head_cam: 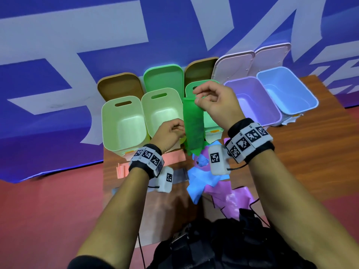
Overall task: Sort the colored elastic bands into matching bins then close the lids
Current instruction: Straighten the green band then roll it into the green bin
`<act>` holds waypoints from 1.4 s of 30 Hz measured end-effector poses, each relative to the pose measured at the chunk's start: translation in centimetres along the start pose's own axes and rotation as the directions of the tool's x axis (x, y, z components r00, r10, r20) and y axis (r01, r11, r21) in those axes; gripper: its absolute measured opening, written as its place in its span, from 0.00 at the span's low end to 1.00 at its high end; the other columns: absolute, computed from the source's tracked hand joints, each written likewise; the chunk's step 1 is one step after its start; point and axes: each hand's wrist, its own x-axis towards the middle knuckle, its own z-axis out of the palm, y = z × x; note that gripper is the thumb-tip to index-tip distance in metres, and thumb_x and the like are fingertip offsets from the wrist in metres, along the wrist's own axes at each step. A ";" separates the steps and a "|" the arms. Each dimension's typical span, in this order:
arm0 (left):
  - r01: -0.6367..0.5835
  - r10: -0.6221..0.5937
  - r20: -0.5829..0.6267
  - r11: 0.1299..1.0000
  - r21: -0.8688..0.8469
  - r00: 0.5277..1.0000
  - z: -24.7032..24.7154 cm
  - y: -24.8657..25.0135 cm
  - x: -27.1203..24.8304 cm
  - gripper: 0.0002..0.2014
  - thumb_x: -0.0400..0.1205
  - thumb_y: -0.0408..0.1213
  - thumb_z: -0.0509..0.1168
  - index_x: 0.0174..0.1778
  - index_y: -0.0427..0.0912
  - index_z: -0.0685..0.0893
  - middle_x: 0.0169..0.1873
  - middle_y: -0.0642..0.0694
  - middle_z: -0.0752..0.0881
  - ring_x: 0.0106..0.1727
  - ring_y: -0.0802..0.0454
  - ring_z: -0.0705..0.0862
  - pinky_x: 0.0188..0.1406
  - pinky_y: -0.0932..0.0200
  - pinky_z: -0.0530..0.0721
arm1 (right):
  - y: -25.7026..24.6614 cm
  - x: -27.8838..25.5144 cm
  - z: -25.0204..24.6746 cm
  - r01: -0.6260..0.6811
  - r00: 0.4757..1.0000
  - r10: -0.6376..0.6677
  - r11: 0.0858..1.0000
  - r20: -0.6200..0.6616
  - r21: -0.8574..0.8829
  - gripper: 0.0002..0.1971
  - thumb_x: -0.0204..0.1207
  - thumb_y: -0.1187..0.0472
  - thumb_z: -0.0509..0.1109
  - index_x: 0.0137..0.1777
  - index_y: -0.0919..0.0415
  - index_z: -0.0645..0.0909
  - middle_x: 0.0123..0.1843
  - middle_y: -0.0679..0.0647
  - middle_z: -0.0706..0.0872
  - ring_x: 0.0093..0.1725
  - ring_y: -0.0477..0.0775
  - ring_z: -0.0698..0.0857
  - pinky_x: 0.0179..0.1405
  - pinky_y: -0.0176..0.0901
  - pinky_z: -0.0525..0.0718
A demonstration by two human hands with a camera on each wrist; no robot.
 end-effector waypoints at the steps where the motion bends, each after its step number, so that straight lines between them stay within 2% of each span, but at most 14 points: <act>1: 0.006 -0.006 -0.010 1.000 0.005 1.000 0.3 0.1 0.3 0.14 0.68 0.29 0.60 0.47 0.28 0.83 0.41 0.36 0.84 0.44 0.46 0.81 0.55 0.50 0.82 | 0.1 0.1 -0.4 -0.005 1.000 0.004 1.000 0.003 0.009 0.09 0.70 0.65 0.72 0.48 0.53 0.86 0.40 0.48 0.86 0.38 0.54 0.81 0.51 0.54 0.87; 5: 0.037 -0.038 0.000 0.997 0.067 0.999 1.4 -0.2 1.5 0.08 0.74 0.24 0.61 0.42 0.35 0.84 0.39 0.37 0.86 0.43 0.47 0.84 0.52 0.53 0.82 | 0.6 0.8 -1.9 -0.024 1.000 0.022 0.998 0.022 0.060 0.10 0.71 0.70 0.71 0.47 0.56 0.86 0.39 0.49 0.85 0.38 0.55 0.79 0.47 0.47 0.84; 7: 0.094 -0.093 -0.013 0.992 0.086 0.996 1.8 -0.8 2.1 0.12 0.76 0.22 0.61 0.39 0.43 0.84 0.37 0.44 0.87 0.42 0.49 0.85 0.49 0.55 0.83 | 0.8 1.2 -2.6 -0.029 1.000 0.027 0.997 0.015 0.074 0.11 0.70 0.72 0.71 0.46 0.56 0.86 0.39 0.49 0.85 0.37 0.53 0.79 0.46 0.44 0.83; 11: 0.177 -0.177 -0.009 0.976 0.127 0.984 2.6 -2.2 3.0 0.18 0.81 0.20 0.55 0.42 0.44 0.85 0.39 0.48 0.90 0.45 0.47 0.86 0.44 0.59 0.82 | 1.5 2.2 -3.6 -0.037 0.999 0.035 0.994 0.021 0.107 0.11 0.69 0.72 0.71 0.47 0.60 0.87 0.39 0.50 0.85 0.37 0.49 0.80 0.45 0.43 0.83; 15: 0.252 -0.254 -0.010 0.951 0.181 0.967 3.1 -3.9 3.8 0.17 0.80 0.20 0.58 0.42 0.46 0.86 0.43 0.44 0.90 0.49 0.46 0.87 0.55 0.46 0.86 | 2.3 3.1 -4.0 -0.062 0.996 0.055 0.992 0.068 0.106 0.10 0.71 0.77 0.71 0.49 0.66 0.87 0.38 0.52 0.84 0.32 0.41 0.78 0.43 0.40 0.82; 19: 0.256 -0.257 -0.033 0.926 0.278 0.966 3.3 -4.6 4.6 0.17 0.78 0.19 0.59 0.42 0.45 0.88 0.43 0.41 0.92 0.47 0.47 0.88 0.55 0.53 0.88 | 3.4 4.0 -3.9 -0.097 0.990 0.087 0.991 0.108 0.092 0.11 0.69 0.74 0.71 0.46 0.60 0.88 0.38 0.51 0.87 0.35 0.43 0.82 0.44 0.39 0.84; 23: 0.277 -0.310 0.004 0.854 0.440 0.951 3.3 -4.6 5.1 0.15 0.79 0.24 0.61 0.47 0.47 0.89 0.41 0.47 0.92 0.49 0.50 0.88 0.56 0.58 0.85 | 4.7 4.7 -3.3 -0.094 0.985 0.081 0.992 0.155 0.083 0.11 0.68 0.74 0.71 0.46 0.61 0.88 0.38 0.51 0.86 0.37 0.44 0.82 0.46 0.41 0.84; 25: 0.307 -0.383 0.042 0.797 0.520 0.923 3.4 -5.3 5.2 0.14 0.78 0.26 0.63 0.53 0.46 0.87 0.42 0.44 0.91 0.50 0.44 0.88 0.55 0.56 0.84 | 5.2 5.2 -3.0 -0.101 0.982 0.086 0.991 0.167 0.087 0.11 0.67 0.73 0.72 0.46 0.60 0.88 0.37 0.51 0.87 0.37 0.45 0.83 0.47 0.44 0.85; 27: 0.339 -0.422 0.044 0.782 0.523 0.905 3.6 -5.9 5.0 0.16 0.79 0.26 0.61 0.58 0.43 0.86 0.41 0.40 0.88 0.52 0.36 0.87 0.53 0.52 0.83 | 5.4 5.6 -2.6 -0.116 0.980 0.099 0.989 0.175 0.090 0.11 0.66 0.70 0.72 0.45 0.57 0.88 0.37 0.51 0.87 0.38 0.46 0.84 0.50 0.48 0.86; 31: 0.400 -0.479 0.016 0.750 0.527 0.878 3.6 -7.1 5.3 0.18 0.82 0.29 0.59 0.66 0.46 0.81 0.43 0.41 0.88 0.54 0.39 0.87 0.59 0.49 0.84 | 6.1 6.1 -1.8 -0.147 0.972 0.128 0.986 0.199 0.083 0.11 0.66 0.71 0.73 0.44 0.56 0.89 0.37 0.48 0.88 0.39 0.45 0.85 0.52 0.49 0.86; 35: 0.357 -0.471 0.022 0.697 0.622 0.882 3.9 -8.1 5.7 0.25 0.82 0.26 0.58 0.76 0.43 0.74 0.62 0.34 0.85 0.63 0.34 0.83 0.63 0.50 0.81 | 6.9 6.1 -1.2 -0.174 0.964 0.151 0.981 0.218 0.088 0.11 0.65 0.69 0.73 0.45 0.57 0.89 0.35 0.48 0.87 0.37 0.44 0.84 0.46 0.41 0.83; 37: 0.289 -0.459 0.028 0.606 0.741 0.888 4.0 -8.5 6.0 0.27 0.83 0.29 0.59 0.80 0.45 0.71 0.69 0.38 0.82 0.67 0.37 0.80 0.63 0.55 0.77 | 7.3 6.0 -1.0 -0.185 0.961 0.160 0.978 0.226 0.092 0.11 0.65 0.69 0.73 0.45 0.58 0.89 0.35 0.49 0.87 0.37 0.44 0.84 0.46 0.41 0.83; 39: 0.232 -0.442 0.037 0.538 0.810 0.896 4.0 -8.9 6.2 0.27 0.84 0.33 0.60 0.81 0.49 0.69 0.72 0.40 0.80 0.70 0.39 0.78 0.64 0.56 0.75 | 7.6 5.9 -0.7 -0.194 0.958 0.167 0.976 0.235 0.097 0.10 0.66 0.69 0.73 0.45 0.57 0.89 0.36 0.49 0.87 0.38 0.46 0.84 0.47 0.44 0.84; 42: 0.211 -0.450 0.074 0.550 0.808 0.890 4.2 -8.9 6.0 0.25 0.83 0.31 0.60 0.78 0.45 0.74 0.68 0.38 0.82 0.67 0.38 0.80 0.62 0.54 0.78 | 7.7 5.9 -0.4 -0.199 0.954 0.175 0.977 0.242 0.081 0.10 0.66 0.68 0.74 0.45 0.56 0.89 0.36 0.49 0.88 0.39 0.49 0.84 0.49 0.50 0.86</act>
